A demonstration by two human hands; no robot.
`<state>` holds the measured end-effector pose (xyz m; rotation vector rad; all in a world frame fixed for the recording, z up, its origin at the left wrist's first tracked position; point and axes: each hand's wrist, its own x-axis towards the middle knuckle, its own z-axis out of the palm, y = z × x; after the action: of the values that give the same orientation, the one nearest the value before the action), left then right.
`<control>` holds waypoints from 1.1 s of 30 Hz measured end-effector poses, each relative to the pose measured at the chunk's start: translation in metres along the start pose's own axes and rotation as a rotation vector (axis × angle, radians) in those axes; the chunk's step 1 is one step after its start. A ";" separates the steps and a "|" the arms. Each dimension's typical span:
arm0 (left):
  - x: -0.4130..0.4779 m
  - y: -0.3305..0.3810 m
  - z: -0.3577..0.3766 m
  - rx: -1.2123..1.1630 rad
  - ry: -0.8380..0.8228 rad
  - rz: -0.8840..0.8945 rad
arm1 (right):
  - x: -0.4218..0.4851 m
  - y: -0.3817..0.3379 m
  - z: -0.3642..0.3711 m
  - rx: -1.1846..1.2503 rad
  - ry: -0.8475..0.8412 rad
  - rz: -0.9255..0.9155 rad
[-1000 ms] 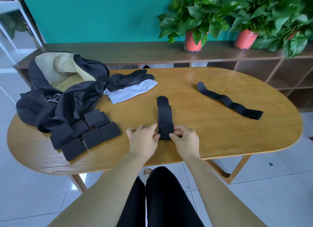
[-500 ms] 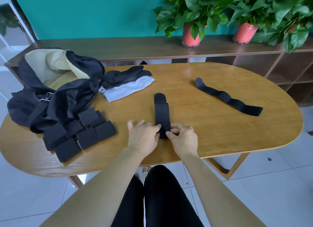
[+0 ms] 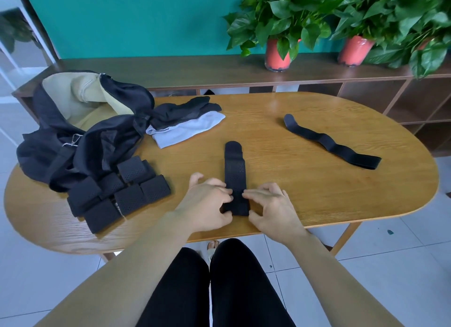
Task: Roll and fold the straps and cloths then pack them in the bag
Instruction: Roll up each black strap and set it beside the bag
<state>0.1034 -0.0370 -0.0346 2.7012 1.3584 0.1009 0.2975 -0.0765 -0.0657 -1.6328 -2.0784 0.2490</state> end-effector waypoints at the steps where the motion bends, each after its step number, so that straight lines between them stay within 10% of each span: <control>1: -0.005 -0.001 0.002 -0.029 0.016 -0.002 | -0.003 -0.001 -0.002 -0.015 -0.002 -0.025; 12: -0.010 -0.001 -0.001 -0.053 0.041 0.017 | 0.001 -0.019 -0.021 -0.026 -0.083 -0.020; 19: 0.003 0.000 0.007 -0.449 0.196 -0.369 | 0.020 -0.020 0.003 0.199 0.055 0.297; 33: 0.019 0.003 0.013 -0.256 0.205 -0.434 | 0.028 -0.029 0.028 0.167 0.273 0.470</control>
<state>0.1189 -0.0247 -0.0467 2.1840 1.8143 0.4837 0.2540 -0.0537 -0.0701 -1.9098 -1.4193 0.3224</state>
